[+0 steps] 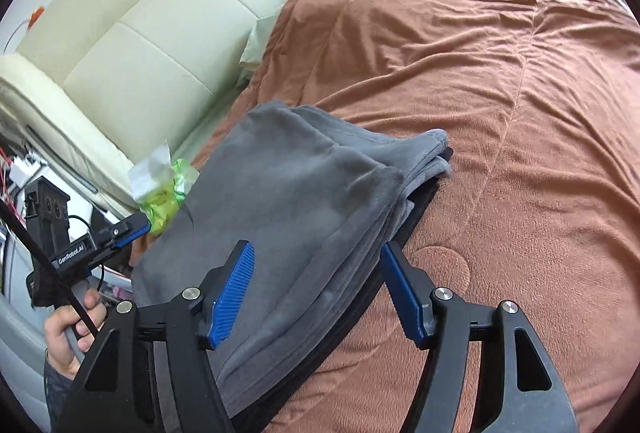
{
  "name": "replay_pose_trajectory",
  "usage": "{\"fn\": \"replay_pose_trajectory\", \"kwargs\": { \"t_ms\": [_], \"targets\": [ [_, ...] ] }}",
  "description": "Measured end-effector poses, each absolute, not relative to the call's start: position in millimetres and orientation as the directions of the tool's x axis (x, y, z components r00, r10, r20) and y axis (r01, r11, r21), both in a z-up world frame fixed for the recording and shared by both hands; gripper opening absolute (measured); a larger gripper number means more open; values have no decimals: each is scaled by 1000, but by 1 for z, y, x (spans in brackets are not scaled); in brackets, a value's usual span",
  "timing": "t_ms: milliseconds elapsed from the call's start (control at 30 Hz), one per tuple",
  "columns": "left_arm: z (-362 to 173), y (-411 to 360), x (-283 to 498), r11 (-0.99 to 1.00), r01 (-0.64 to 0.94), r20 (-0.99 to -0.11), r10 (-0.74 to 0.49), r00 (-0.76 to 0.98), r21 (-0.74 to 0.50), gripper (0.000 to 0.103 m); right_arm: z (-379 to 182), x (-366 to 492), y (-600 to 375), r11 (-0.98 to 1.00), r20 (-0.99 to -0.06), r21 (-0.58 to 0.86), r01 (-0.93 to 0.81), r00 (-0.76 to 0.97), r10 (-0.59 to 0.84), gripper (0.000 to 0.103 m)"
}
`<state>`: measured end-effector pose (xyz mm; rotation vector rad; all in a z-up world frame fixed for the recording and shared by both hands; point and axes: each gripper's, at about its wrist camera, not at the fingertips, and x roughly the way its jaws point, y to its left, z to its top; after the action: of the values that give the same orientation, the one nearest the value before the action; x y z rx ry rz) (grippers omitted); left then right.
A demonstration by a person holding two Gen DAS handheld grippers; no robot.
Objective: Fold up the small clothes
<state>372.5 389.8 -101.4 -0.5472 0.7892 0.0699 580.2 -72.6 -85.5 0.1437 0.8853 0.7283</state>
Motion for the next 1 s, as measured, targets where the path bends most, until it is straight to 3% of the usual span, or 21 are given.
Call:
{"fn": "replay_pose_trajectory", "kwargs": {
  "t_ms": [200,333,533,1000],
  "targets": [
    [-105,361,353,876,-218,-681,-155,716,-429,42,-78,545,-60,692,-624,358,-627,390,677,60],
    [-109,346,354,885,-168,-685,-202,700,-433,22,-82,531,-39,644,-639,331,-690,338,691,34],
    [-122,328,352,890,-159,-710,-220,669,-426,16,-96,521,-29,611,-666,322,-723,286,689,16],
    [-160,305,303,863,-195,-734,-253,631,-465,15,-146,498,-62,625,-706,345,-700,245,664,13]
  ]
}}
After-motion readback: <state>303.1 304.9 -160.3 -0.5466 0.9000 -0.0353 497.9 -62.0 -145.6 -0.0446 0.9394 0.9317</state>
